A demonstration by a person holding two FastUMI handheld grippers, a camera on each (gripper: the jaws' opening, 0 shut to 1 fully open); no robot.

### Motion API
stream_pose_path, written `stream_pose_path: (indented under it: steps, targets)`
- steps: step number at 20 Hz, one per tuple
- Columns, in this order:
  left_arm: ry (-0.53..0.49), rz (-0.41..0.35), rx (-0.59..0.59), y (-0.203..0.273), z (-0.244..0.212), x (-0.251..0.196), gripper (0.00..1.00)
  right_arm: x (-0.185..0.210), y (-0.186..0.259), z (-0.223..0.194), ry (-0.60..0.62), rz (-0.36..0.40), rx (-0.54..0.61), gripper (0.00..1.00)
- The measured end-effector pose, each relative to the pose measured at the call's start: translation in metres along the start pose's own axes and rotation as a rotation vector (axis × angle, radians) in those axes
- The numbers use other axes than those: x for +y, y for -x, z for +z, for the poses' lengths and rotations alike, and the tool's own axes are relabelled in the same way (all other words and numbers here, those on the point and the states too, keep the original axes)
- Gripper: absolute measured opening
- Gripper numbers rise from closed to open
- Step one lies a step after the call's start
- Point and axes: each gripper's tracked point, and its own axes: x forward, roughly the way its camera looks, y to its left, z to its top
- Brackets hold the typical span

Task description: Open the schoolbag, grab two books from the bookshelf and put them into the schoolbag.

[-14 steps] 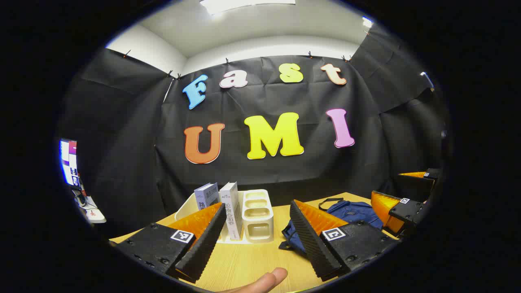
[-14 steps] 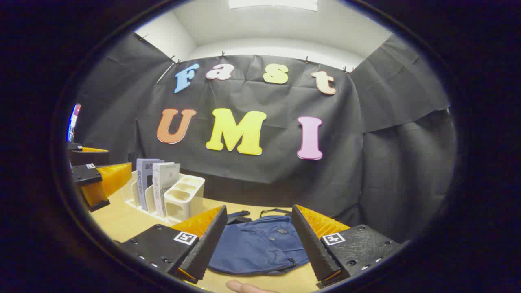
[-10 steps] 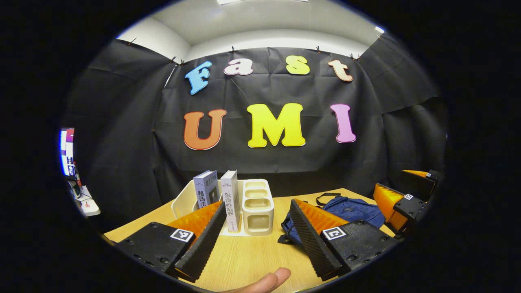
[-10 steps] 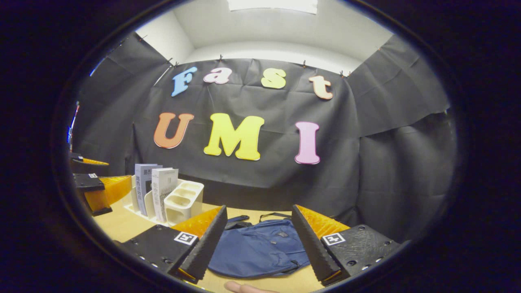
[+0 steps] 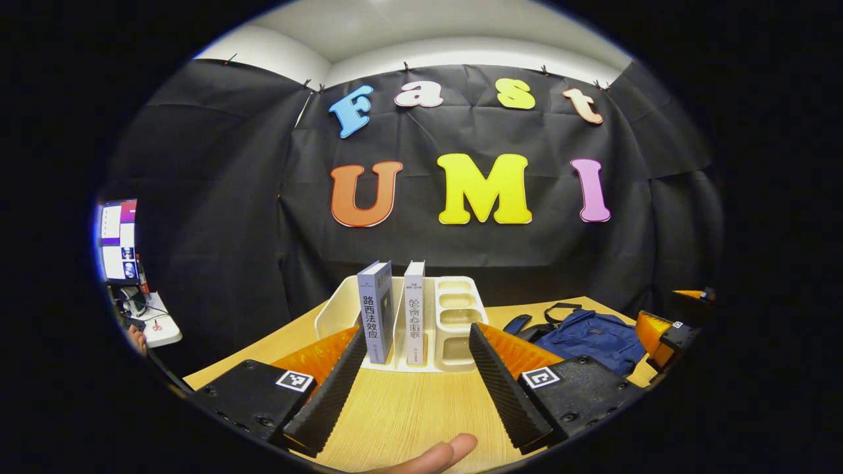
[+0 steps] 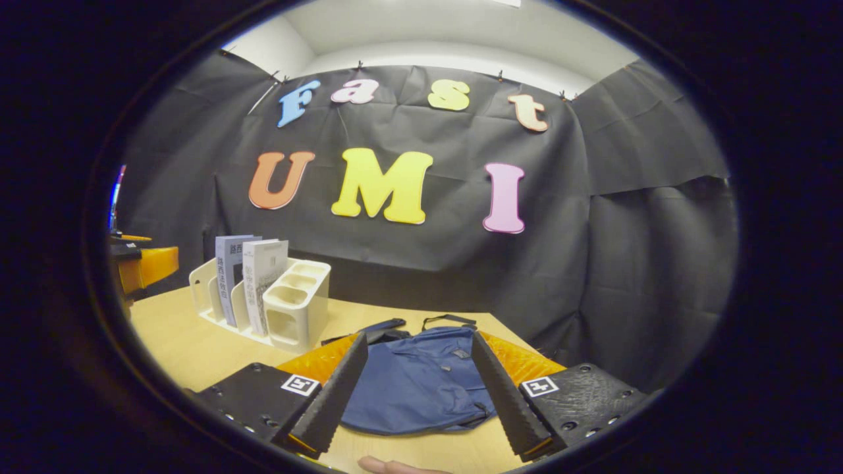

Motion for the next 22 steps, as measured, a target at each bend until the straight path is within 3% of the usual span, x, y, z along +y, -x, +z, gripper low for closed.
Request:
stream_pose_path:
  steps: [9,12,17,22]
  targets:
    - [0.017,0.006,0.051,-0.005,-0.01,0.005,0.99,0.021,-0.012,-0.026,0.094,0.025,0.051,0.98]
    - [0.022,-0.004,0.062,-0.004,-0.011,0.002,0.99,0.048,-0.022,-0.043,0.114,0.092,0.094,0.95]
    - [-0.042,0.004,0.007,0.002,0.002,0.006,0.99,0.085,-0.038,-0.064,0.222,0.137,0.133,0.98]
    - [-0.067,0.016,0.015,0.003,0.0,0.013,0.99,0.127,-0.055,-0.107,0.295,0.187,0.251,0.95]
